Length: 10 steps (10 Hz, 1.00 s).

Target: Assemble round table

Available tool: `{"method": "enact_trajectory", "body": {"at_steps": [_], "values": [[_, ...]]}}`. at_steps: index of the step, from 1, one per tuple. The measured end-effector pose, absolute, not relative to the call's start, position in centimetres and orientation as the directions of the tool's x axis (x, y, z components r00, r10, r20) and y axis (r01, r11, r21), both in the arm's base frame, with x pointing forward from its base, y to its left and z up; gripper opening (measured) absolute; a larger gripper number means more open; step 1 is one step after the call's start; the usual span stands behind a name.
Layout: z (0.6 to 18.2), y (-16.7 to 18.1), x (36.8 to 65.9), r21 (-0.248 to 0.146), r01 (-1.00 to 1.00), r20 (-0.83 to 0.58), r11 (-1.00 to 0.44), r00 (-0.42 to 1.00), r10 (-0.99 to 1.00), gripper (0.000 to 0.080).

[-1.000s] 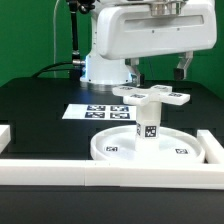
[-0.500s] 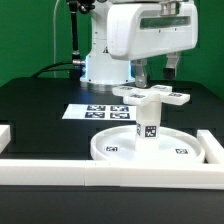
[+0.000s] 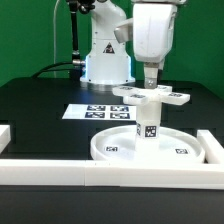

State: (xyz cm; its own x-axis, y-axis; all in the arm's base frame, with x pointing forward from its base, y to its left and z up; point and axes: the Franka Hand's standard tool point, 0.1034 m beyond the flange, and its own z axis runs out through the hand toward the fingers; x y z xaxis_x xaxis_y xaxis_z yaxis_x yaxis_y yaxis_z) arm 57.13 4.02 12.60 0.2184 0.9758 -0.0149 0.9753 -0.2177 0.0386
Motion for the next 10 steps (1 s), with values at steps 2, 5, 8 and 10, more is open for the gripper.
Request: {"method": "enact_trajectory", "body": {"at_steps": [2, 5, 8, 10], "values": [[12.6, 3.6, 57.1, 0.037, 0.994, -0.027, -0.102, 0.103, 0.994, 0.0649], [12.1, 3.1, 56.8, 0.030, 0.999, -0.036, 0.010, -0.009, 0.999, 0.0649], [11.6, 3.1, 56.4, 0.026, 1.000, -0.037, 0.012, -0.011, 0.999, 0.0649], [11.2, 3.2, 56.3, 0.020, 0.999, -0.045, 0.032, -0.031, 0.998, 0.0649]]}}
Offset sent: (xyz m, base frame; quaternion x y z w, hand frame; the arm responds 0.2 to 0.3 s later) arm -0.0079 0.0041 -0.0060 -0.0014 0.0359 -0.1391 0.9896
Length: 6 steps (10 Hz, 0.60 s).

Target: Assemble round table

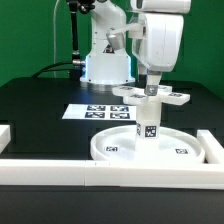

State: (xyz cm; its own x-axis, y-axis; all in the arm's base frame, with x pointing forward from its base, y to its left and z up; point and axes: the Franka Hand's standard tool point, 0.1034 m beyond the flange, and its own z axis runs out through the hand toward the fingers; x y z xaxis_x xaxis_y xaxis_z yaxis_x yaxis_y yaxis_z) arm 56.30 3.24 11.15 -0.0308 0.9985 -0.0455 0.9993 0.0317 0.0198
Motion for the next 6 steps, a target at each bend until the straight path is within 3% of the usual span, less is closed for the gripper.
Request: {"method": "enact_trajectory", "body": {"at_steps": [6], "values": [[11.02, 3.63, 56.70, 0.021, 0.996, -0.071, 0.081, -0.080, 0.994, 0.0649]]}}
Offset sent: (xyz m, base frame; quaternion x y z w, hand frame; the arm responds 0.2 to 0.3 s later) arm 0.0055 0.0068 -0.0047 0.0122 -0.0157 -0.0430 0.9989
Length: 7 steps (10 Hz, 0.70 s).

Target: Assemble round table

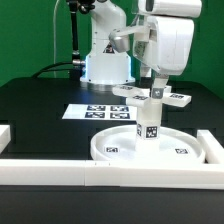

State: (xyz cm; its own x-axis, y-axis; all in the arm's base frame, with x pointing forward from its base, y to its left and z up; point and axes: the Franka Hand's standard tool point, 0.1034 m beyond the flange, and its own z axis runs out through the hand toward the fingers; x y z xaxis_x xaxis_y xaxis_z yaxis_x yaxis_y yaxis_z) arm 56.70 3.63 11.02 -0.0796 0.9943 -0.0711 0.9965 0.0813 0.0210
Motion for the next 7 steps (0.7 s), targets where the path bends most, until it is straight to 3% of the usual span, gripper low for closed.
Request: {"method": "enact_trajectory", "body": {"at_steps": [7], "values": [[11.77, 3.44, 57.01, 0.035, 0.996, -0.073, 0.078, -0.075, 0.994, 0.0649]]}}
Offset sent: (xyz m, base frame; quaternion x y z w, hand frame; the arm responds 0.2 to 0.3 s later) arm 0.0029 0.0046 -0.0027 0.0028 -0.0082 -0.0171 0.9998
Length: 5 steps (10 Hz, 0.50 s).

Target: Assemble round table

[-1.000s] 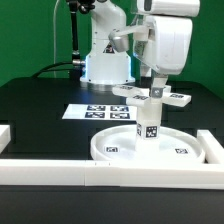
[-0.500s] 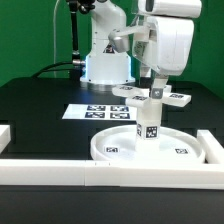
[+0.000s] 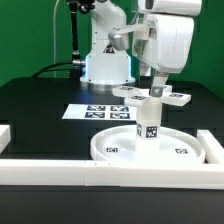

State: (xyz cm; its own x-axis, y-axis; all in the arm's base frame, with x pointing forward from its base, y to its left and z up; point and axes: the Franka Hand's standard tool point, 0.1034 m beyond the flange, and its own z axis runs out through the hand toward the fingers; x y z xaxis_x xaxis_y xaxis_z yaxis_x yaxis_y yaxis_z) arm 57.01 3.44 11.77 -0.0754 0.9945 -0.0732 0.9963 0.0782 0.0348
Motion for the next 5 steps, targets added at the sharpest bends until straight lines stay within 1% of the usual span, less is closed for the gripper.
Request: {"method": "enact_trajectory", "body": {"at_steps": [5], "values": [[11.60, 3.60, 56.92, 0.032, 0.996, -0.073, 0.079, -0.076, 0.994, 0.0649]]}}
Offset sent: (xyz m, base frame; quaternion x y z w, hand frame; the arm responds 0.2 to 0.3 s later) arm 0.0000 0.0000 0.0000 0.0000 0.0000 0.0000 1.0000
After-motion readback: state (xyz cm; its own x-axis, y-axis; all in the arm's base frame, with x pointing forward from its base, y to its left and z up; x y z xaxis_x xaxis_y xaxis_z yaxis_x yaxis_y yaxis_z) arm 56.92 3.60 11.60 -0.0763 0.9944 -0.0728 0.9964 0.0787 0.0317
